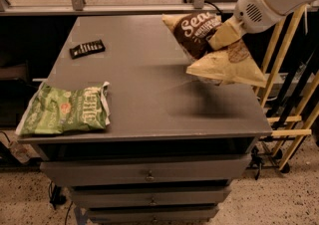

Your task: Move brown chip bag near rxbar chocolate

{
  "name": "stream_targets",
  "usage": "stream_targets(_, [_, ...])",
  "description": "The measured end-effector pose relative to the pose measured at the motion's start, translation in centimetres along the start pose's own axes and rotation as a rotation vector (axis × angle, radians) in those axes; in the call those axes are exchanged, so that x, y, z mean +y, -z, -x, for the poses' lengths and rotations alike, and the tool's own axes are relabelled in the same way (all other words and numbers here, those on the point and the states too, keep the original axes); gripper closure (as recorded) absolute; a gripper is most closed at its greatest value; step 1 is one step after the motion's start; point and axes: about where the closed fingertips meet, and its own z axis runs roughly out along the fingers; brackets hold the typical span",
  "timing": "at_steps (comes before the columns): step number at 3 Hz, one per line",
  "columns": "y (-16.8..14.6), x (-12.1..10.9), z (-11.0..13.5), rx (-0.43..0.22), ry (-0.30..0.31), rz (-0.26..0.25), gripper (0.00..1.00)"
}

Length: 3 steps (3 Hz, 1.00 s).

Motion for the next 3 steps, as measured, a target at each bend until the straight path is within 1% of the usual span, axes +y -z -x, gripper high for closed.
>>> stream_targets(1, [0.6,-0.2,0.6,-0.022,0.101,-0.001,1.0])
stream_targets(2, [0.0,0.0,1.5,-0.029,0.106,0.009,1.0])
stream_targets(3, [-2.0,0.8,6.3,-0.041,0.22,0.034,1.0])
